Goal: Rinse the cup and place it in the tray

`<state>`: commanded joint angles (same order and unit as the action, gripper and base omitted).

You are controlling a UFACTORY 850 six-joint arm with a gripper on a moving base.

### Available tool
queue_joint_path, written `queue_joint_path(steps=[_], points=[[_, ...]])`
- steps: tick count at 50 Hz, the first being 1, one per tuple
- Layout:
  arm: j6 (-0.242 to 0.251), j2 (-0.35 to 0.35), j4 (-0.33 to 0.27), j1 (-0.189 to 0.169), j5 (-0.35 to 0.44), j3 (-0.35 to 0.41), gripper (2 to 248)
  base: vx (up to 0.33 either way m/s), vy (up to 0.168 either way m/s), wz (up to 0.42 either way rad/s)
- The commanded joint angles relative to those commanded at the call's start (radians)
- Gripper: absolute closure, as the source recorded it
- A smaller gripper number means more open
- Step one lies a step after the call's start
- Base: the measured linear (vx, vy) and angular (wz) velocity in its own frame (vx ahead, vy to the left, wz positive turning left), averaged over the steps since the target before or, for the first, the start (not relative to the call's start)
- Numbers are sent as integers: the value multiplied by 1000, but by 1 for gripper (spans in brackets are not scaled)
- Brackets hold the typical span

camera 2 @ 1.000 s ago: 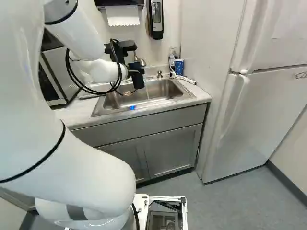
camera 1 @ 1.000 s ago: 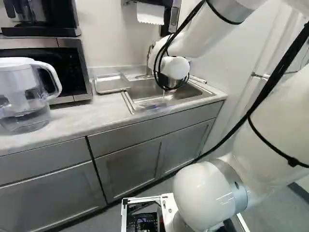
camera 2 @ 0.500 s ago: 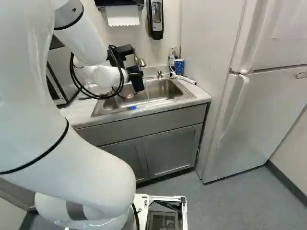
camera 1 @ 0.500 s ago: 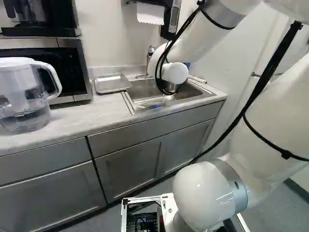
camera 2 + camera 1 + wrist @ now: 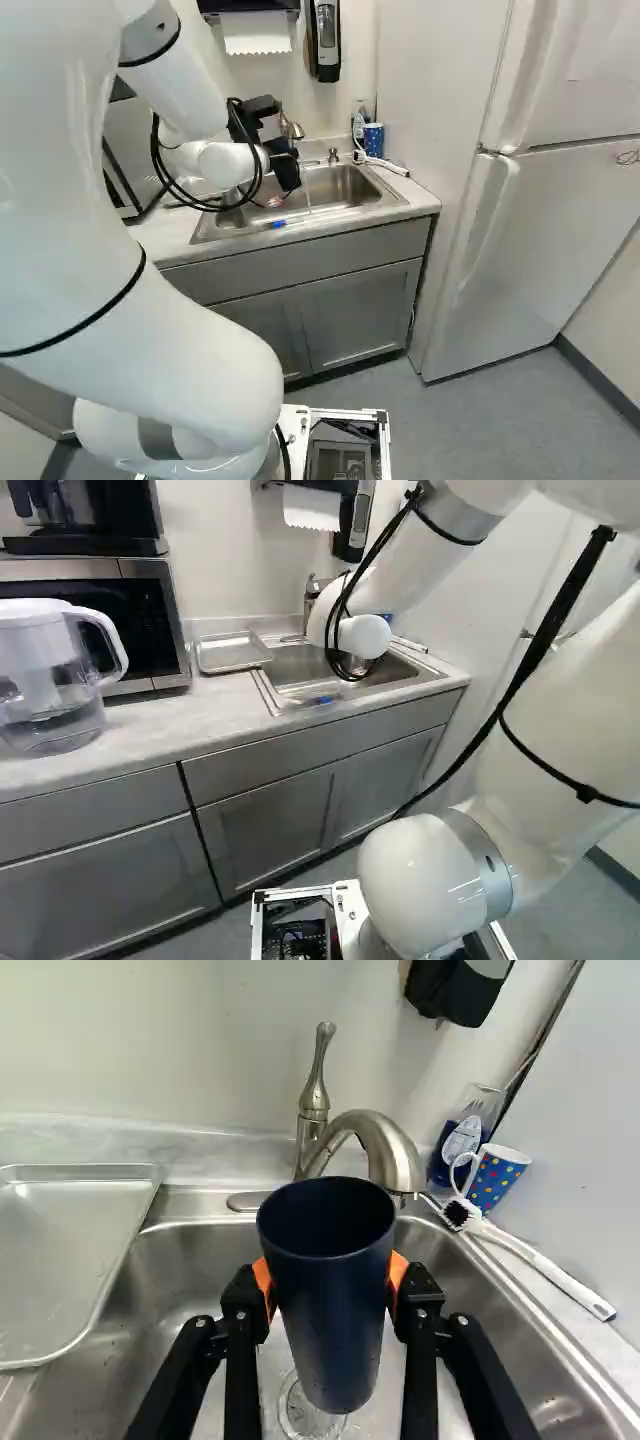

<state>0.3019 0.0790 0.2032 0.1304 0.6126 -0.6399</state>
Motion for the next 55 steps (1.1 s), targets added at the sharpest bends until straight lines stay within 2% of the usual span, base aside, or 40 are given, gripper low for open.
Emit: queue_joint_path(steps=[19, 31, 55], points=[[-197, -33, -55, -2, 53, 10, 125, 0, 0, 0], [-323, -49, -73, -25, 101, 22, 125, 0, 0, 0], [-323, -87, -96, -85, 152, 33, 125, 0, 0, 0]])
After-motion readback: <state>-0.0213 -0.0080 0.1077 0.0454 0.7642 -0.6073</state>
